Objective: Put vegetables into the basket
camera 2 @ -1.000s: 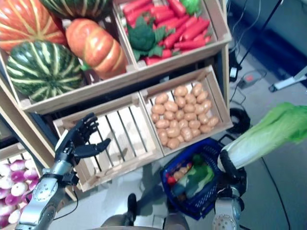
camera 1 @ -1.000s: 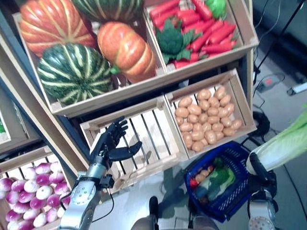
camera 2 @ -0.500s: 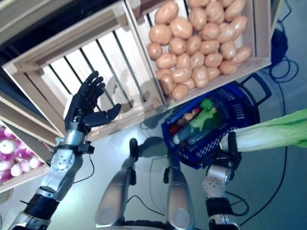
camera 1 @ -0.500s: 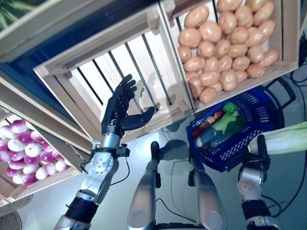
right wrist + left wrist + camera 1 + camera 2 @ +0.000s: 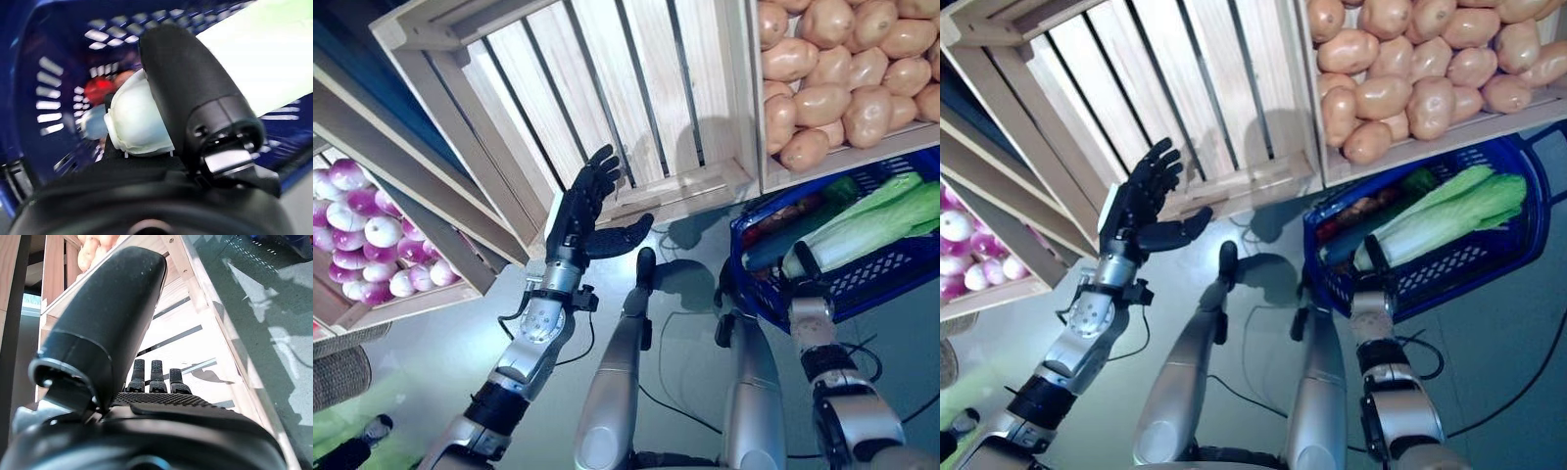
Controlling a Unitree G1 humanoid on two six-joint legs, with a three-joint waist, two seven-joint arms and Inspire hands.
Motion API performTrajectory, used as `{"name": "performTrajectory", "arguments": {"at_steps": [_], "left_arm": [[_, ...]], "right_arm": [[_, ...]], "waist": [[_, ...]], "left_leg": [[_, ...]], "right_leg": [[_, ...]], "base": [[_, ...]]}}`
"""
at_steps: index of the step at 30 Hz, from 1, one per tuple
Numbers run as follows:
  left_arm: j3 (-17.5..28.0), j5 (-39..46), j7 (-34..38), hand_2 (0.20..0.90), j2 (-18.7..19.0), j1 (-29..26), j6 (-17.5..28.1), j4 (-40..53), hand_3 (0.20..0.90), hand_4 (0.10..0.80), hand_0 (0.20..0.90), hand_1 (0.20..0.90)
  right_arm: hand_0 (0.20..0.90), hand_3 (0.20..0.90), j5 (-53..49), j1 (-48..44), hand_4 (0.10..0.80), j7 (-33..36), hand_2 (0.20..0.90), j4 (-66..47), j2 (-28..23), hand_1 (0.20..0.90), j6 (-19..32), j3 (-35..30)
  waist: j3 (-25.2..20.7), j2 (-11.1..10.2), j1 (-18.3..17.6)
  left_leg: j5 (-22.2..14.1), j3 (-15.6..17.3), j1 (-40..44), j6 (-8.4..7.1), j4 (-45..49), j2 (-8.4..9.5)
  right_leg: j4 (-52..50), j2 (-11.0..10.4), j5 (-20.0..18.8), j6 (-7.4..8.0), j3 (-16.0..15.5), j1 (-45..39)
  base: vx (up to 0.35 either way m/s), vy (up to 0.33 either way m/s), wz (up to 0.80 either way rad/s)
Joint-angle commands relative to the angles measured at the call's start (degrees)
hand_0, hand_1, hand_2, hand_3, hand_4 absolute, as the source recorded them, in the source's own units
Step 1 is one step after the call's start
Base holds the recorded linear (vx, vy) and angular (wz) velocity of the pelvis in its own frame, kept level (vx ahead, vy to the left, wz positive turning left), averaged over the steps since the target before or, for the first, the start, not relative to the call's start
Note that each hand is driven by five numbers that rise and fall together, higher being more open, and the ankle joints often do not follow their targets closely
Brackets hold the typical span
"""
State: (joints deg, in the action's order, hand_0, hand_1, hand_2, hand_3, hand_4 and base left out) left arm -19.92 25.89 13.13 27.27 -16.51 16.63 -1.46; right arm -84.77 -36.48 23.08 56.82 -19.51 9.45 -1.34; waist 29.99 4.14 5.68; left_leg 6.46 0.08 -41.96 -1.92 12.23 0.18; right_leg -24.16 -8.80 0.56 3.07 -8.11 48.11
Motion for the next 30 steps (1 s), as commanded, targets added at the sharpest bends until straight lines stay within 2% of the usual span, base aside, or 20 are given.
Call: {"name": "performTrajectory", "arguments": {"at_steps": [1, 5, 8, 14, 15, 16, 17, 19, 23, 25, 26, 28, 30], "left_arm": [[2.96, 2.14, 0.44, 0.900, -0.81, -3.12, 6.96, 6.46, 0.900, 0.800, 0.900, 0.900], [2.57, 3.73, 0.08, 0.900, -0.98, -3.97, 7.41, 6.02, 0.900, 0.800, 0.900, 0.900], [2.13, 3.01, 1.03, 0.900, -0.95, -3.81, 7.42, 6.08, 0.900, 0.800, 0.900, 0.900], [2.39, 4.06, 1.21, 0.900, -0.71, -3.27, 7.99, 6.03, 0.900, 0.800, 0.900, 0.900], [2.47, 4.05, 0.82, 0.900, -0.71, -3.08, 8.16, 6.16, 0.900, 0.800, 0.900, 0.900], [2.47, 4.03, 0.64, 0.900, -0.69, -3.00, 8.22, 6.20, 0.900, 0.800, 0.900, 0.900], [2.47, 4.12, 0.36, 0.900, -0.67, -2.87, 8.34, 6.25, 0.900, 0.800, 0.900, 0.900], [2.49, 5.33, -0.34, 0.900, -0.21, -2.82, 8.52, 6.53, 0.900, 0.800, 0.900, 0.900], [2.69, 7.21, -2.71, 0.900, 0.78, -2.45, 9.11, 6.89, 0.900, 0.800, 0.900, 0.900], [2.71, 8.89, -3.93, 0.900, 1.15, -2.35, 9.52, 7.02, 0.900, 0.800, 0.900, 0.900], [2.78, 9.99, -5.27, 0.900, 1.12, -2.22, 9.37, 7.49, 0.900, 0.800, 0.900, 0.900], [3.19, 10.29, -8.87, 0.900, 1.18, -2.12, 7.86, 8.02, 0.900, 0.800, 0.900, 0.900], [2.72, 9.86, -11.93, 0.900, 1.71, -1.66, 6.14, 8.79, 0.900, 0.800, 0.900, 0.900]], "right_arm": [[0.300, 0.300, 1.42, 0.58, 0.400, -2.08, 0.300, 1.19, -7.67, 0.300, -4.63, -1.40], [0.300, 0.300, -9.15, -1.69, 0.400, -1.30, 0.300, 6.92, -8.81, 0.300, -6.90, -4.44], [0.300, 0.300, -15.19, -2.36, 0.400, 0.47, 0.300, 7.32, -8.77, 0.300, -5.88, -6.14], [0.300, 0.300, -19.44, -3.35, 0.400, 3.07, 0.300, 4.94, -9.18, 0.300, -4.08, -7.37], [0.594, 0.594, -19.26, -3.18, 0.596, 3.17, 0.594, 4.64, -9.24, 0.594, -3.78, -7.66], [0.853, 0.853, -19.26, -3.05, 0.769, 3.12, 0.853, 4.50, -9.22, 0.853, -3.77, -7.75], [0.900, 0.900, -19.26, -2.86, 0.800, 3.31, 0.900, 4.35, -9.19, 0.900, -3.69, -7.83], [0.900, 0.900, -18.35, -2.64, 0.800, 5.61, 0.900, 3.27, -8.86, 0.900, -3.45, -8.09], [0.900, 0.900, -15.14, -2.12, 0.800, 5.32, 0.900, 3.70, -8.32, 0.900, -2.87, -8.48], [0.900, 0.900, -7.58, -1.91, 0.800, 5.42, 0.900, 3.40, -7.49, 0.900, -2.37, -7.89], [0.900, 0.900, -0.41, -1.94, 0.800, 6.92, 0.900, 2.75, -6.83, 0.900, -1.51, -6.45], [0.900, 0.900, 4.94, -1.23, 0.800, 8.46, 0.900, 1.64, -5.95, 0.900, 0.07, -4.88], [0.900, 0.900, 11.31, 1.34, 0.800, 9.09, 0.900, 0.26, -5.35, 0.900, 0.50, -2.97]], "waist": [[-0.20, 2.74, 0.50], [-0.20, 3.30, 1.02], [-0.20, 3.63, 1.11], [-0.20, 3.91, 1.09], [-0.20, 3.95, 1.02], [-0.20, 3.94, 1.00], [-0.20, 3.89, 0.96], [-0.20, 3.44, 0.85], [-0.20, 2.52, 0.92], [-0.20, 2.08, 1.04], [-0.20, 1.70, 1.20], [-0.46, 1.16, 1.36], [-2.60, 0.53, 1.32]], "left_leg": [[-2.40, -1.62, -4.40, 1.26, 6.01, 5.07], [-2.03, -1.95, -5.25, 1.49, 5.79, 5.58], [-1.88, -1.91, -5.82, 1.61, 5.68, 5.64], [-1.73, -1.99, -5.87, 1.64, 4.74, 5.95], [-1.76, -1.97, -5.67, 1.63, 4.56, 5.98], [-1.76, -1.96, -5.55, 1.62, 4.48, 6.01], [-1.76, -1.96, -5.37, 1.62, 4.36, 6.06], [-1.71, -2.01, -3.80, 1.53, 3.19, 5.98], [-1.59, -2.25, 0.74, 1.27, 0.44, 5.58], [-1.21, -2.48, 3.49, 1.10, -1.44, 5.27], [-1.14, -2.39, 6.13, 1.02, -2.78, 4.93], [-0.89, -2.13, 10.14, 0.84, -4.92, 4.10], [-0.37, -1.31, 12.96, 0.70, -7.08, 2.92]], "right_leg": [[4.28, 1.89, -3.36, -0.06, -1.55, -2.76], [3.86, 2.24, -3.38, 0.02, -1.41, -1.82], [3.80, 2.43, -3.67, 0.14, -1.40, -1.17], [4.53, 2.90, -3.96, 0.13, -1.37, -0.86], [4.71, 3.00, -3.95, 0.10, -1.37, -1.03], [4.85, 3.05, -3.99, 0.09, -1.38, -1.16], [5.13, 3.15, -4.09, 0.06, -1.38, -1.37], [6.53, 3.57, -4.42, -0.05, -1.57, -2.97], [8.86, 4.15, -4.64, -0.21, -2.19, -7.78], [9.94, 4.41, -4.58, -0.36, -2.47, -10.79], [10.79, 4.50, -4.38, -0.46, -2.65, -13.72], [12.39, 4.34, -4.25, -0.45, -3.11, -17.92], [14.15, 4.03, -4.59, -0.28, -3.58, -20.89]], "base": [[0.000, 0.000, 0.00], [-0.005, -0.005, 0.03], [-0.010, -0.020, 0.07], [0.000, 0.001, 0.01], [0.000, 0.000, 0.00], [0.000, 0.000, 0.00], [0.000, 0.000, 0.00], [0.000, 0.000, 0.00], [0.008, -0.002, -0.01], [0.038, 0.002, -0.05], [0.058, 0.013, -0.07], [0.075, 0.020, -0.07], [0.132, 0.048, -0.01]]}}
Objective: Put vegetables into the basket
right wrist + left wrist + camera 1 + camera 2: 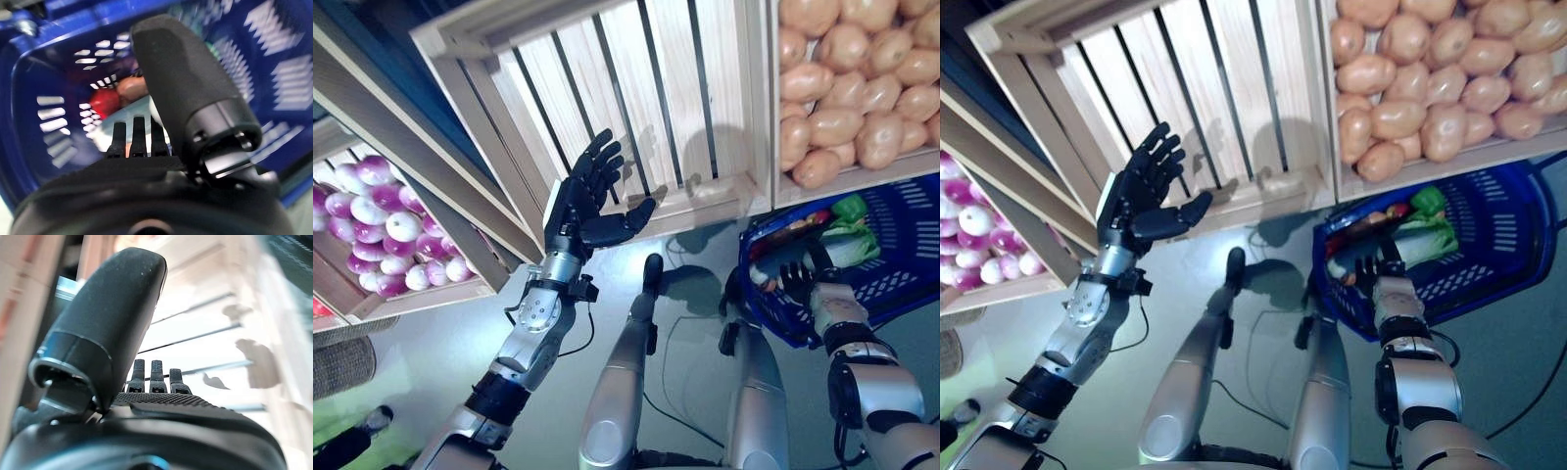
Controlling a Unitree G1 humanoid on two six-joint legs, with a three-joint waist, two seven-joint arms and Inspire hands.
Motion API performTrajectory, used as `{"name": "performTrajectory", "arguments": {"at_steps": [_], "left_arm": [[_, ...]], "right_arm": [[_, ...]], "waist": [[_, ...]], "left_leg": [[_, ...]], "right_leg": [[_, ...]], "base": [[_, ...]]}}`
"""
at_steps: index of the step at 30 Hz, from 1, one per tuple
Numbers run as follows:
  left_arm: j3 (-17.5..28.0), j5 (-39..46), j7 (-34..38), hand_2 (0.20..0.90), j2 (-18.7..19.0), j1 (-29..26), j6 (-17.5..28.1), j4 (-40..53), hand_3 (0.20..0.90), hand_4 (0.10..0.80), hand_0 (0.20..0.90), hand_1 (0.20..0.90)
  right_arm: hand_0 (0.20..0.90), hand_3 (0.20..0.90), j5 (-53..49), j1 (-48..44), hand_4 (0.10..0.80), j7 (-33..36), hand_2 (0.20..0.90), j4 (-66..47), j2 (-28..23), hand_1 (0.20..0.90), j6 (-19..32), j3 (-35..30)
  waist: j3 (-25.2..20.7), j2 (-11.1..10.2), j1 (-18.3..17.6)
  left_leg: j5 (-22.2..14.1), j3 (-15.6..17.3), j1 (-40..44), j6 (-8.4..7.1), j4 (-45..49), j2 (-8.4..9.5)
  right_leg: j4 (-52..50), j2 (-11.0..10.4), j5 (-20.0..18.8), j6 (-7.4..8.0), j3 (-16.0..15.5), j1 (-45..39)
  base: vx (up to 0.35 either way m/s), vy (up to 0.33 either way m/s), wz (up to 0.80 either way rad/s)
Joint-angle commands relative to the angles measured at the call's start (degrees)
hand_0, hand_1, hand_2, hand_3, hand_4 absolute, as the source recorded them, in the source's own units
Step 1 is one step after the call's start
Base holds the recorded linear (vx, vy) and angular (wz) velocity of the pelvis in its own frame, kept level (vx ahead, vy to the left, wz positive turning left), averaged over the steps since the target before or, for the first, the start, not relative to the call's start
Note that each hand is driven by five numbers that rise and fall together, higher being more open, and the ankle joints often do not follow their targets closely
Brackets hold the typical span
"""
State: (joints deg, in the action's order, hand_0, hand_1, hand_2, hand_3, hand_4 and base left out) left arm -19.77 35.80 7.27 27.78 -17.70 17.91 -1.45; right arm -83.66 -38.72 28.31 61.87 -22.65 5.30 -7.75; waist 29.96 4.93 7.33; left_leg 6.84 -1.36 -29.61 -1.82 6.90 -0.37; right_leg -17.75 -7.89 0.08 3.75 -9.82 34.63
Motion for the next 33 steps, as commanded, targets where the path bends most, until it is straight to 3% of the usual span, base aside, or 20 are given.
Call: {"name": "performTrajectory", "arguments": {"at_steps": [1, 5, 7, 10, 13, 15, 18, 22, 25, 30, 33], "left_arm": [[2.61, 0.82, -7.98, 0.900, 1.43, 0.04, 3.66, 9.24, 0.900, 0.800, 0.900, 0.900], [3.40, -1.47, -14.04, 0.900, 3.48, 5.85, -0.26, 10.72, 0.900, 0.800, 0.900, 0.900], [4.19, -5.33, -20.40, 0.900, 4.34, 10.79, -1.63, 10.18, 0.900, 0.800, 0.900, 0.900], [4.28, -9.65, -26.04, 0.900, 5.56, 14.96, -2.18, 9.09, 0.900, 0.800, 0.900, 0.900], [3.54, -16.22, -28.29, 0.900, 7.80, 17.92, -2.88, 6.74, 0.900, 0.800, 0.900, 0.900], [2.55, -15.20, -28.70, 0.900, 9.85, 20.05, -4.16, 2.17, 0.900, 0.800, 0.900, 0.900], [0.55, -17.01, -28.04, 0.900, 10.27, 21.49, -3.71, -3.23, 0.900, 0.800, 0.900, 0.900], [-2.84, -18.35, -24.78, 0.900, 6.33, 22.01, -3.95, -17.85, 0.900, 0.800, 0.900, 0.900], [-3.13, -18.84, -24.17, 0.900, 4.83, 22.00, -4.82, -21.43, 0.900, 0.800, 0.900, 0.900], [-2.92, -28.76, -18.64, 0.900, -2.82, 20.49, -2.89, -42.43, 0.900, 0.800, 0.900, 0.900], [-2.28, -32.49, -18.54, 0.900, -6.31, 19.11, -5.32, -52.91, 0.900, 0.800, 0.900, 0.900]], "right_arm": [[0.900, 0.900, 12.45, 5.17, 0.800, 4.13, 0.900, -5.88, -2.04, 0.900, 4.82, 4.17], [0.900, 0.900, 28.39, 16.99, 0.800, 2.91, 0.900, -13.45, -0.99, 0.900, 7.08, 7.31], [0.900, 0.900, 39.04, 24.89, 0.800, -0.05, 0.900, -19.51, -0.61, 0.900, 7.55, 9.07], [0.900, 0.900, 49.04, 31.04, 0.800, -4.46, 0.900, -24.86, -0.73, 0.900, 5.67, 11.82], [0.900, 0.900, 54.90, 36.61, 0.800, -12.96, 0.900, -27.59, -2.15, 0.900, 4.17, 14.00], [0.900, 0.900, 55.45, 40.23, 0.800, -21.42, 0.900, -26.23, -3.25, 0.900, 4.07, 15.76], [0.900, 0.900, 55.23, 42.35, 0.800, -26.46, 0.900, -23.46, -2.78, 0.900, 2.87, 17.44], [0.900, 0.900, 60.93, 43.44, 0.800, -29.87, 0.900, -15.09, -0.35, 0.900, 1.27, 19.79], [0.900, 0.900, 60.31, 43.44, 0.800, -29.58, 0.900, -13.30, 0.66, 0.900, 0.33, 20.05], [0.900, 0.900, 65.11, 43.24, 0.800, -31.46, 0.900, -2.12, 4.71, 0.900, -1.45, 20.49], [0.900, 0.900, 65.51, 42.80, 0.800, -30.37, 0.900, 2.76, 6.33, 0.900, -3.09, 20.14]], "waist": [[-3.46, -0.43, -0.37], [-7.80, -0.92, -1.26], [-10.62, -1.55, -2.26], [-13.37, -2.41, -3.42], [-16.19, -3.28, -4.88], [-18.98, -3.63, -5.83], [-20.90, -3.97, -6.34], [-24.04, -4.24, -6.67], [-24.49, -4.35, -6.67], [-25.99, -4.53, -7.42], [-26.74, -4.55, -7.79]], "left_leg": [[-0.57, 0.35, 1.70, 0.48, -2.64, 3.00], [-0.22, 1.62, 8.28, -0.13, -7.19, 0.60], [0.61, 2.45, 12.00, -0.49, -10.71, -0.60], [0.47, 3.17, 14.43, -0.80, -11.70, -1.14], [-0.14, 4.21, 16.69, -0.74, -11.32, -1.52], [-1.18, 4.67, 19.29, -0.68, -10.88, -1.68], [-2.08, 4.98, 21.34, -0.65, -10.45, -1.77], [-3.41, 5.40, 25.39, -0.70, -10.85, -2.04], [-3.75, 5.39, 26.13, -0.69, -10.90, -2.04], [-5.24, 5.89, 29.38, -0.43, -11.01, -1.92], [-6.04, 6.12, 31.19, -0.31, -11.10, -2.01]], "right_leg": [[8.47, 3.08, -4.21, -0.91, -2.02, -8.55], [12.07, 3.22, -3.92, -0.32, -1.59, -15.39], [14.80, 3.15, -4.24, 0.38, -1.10, -18.92], [17.03, 3.00, -4.55, 0.96, -0.93, -21.91], [17.30, 2.51, -4.15, 1.51, -0.73, -24.02], [17.12, 2.41, -3.26, 1.64, -0.35, -26.22], [17.59, 2.08, -3.16, 1.95, 0.21, -28.01], [19.11, 1.72, -3.28, 2.37, 0.38, -31.57], [19.15, 1.63, -3.16, 2.41, 0.43, -32.15], [19.29, 1.35, -2.62, 2.66, 0.89, -34.61], [19.40, 1.30, -2.19, 2.73, 1.22, -36.08]], "base": [[0.245, 0.079, 0.02], [0.207, 0.090, -0.06], [0.224, 0.091, -0.10], [0.165, 0.066, -0.10], [0.185, 0.095, -0.07], [0.220, 0.090, -0.12], [0.164, 0.068, -0.08], [0.184, 0.050, -0.10], [0.056, 0.015, -0.11], [0.072, 0.026, -0.02], [0.076, 0.018, -0.05]]}}
